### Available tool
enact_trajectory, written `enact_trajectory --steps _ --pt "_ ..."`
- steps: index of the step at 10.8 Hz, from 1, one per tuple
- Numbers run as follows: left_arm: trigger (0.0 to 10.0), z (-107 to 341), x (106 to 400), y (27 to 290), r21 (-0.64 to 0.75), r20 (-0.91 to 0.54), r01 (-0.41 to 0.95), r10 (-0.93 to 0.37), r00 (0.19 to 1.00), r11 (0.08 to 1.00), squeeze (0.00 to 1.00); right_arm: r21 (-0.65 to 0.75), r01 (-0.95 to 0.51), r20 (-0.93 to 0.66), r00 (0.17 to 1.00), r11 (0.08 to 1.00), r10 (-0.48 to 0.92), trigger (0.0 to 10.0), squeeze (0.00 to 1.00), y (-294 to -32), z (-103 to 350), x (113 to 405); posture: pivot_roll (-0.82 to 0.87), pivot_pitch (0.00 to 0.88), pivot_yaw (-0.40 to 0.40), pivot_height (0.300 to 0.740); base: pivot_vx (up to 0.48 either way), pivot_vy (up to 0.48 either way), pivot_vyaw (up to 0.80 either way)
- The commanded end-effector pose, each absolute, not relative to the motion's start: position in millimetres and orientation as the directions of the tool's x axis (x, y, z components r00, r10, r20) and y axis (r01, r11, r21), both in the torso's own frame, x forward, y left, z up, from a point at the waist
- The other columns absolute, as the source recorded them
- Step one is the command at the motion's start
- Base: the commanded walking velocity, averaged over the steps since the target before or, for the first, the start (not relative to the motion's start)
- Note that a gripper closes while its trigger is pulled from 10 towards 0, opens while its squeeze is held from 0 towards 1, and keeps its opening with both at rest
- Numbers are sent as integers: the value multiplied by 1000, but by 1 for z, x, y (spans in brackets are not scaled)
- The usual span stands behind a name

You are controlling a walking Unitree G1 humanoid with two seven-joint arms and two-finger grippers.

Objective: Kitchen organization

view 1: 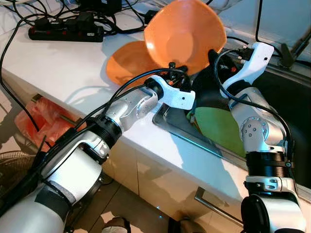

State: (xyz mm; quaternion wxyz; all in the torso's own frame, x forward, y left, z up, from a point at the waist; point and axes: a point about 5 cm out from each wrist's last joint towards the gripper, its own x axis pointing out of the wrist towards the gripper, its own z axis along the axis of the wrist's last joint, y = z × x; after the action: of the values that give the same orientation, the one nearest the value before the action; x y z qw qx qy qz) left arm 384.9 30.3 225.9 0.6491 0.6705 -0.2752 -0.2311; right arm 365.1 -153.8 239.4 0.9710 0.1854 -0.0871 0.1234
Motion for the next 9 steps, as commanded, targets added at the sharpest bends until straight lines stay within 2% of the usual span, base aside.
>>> enact_trajectory --steps 1,5,9 --pt "10000 242 383 18 991 103 -133 -702 705 11 0 361 -275 216 954 891 206 10000 0 -156 241 363 11 111 -11 740 0 0 0" --pt "10000 248 378 11 983 155 -178 -735 660 47 0 420 -266 187 961 868 204 10000 0 -155 234 363 17 112 -11 740 0 0 0" --pt "10000 231 371 17 987 119 -161 -765 634 20 0 433 -223 174 971 873 162 10000 0 -161 232 365 18 118 -14 740 0 0 0"
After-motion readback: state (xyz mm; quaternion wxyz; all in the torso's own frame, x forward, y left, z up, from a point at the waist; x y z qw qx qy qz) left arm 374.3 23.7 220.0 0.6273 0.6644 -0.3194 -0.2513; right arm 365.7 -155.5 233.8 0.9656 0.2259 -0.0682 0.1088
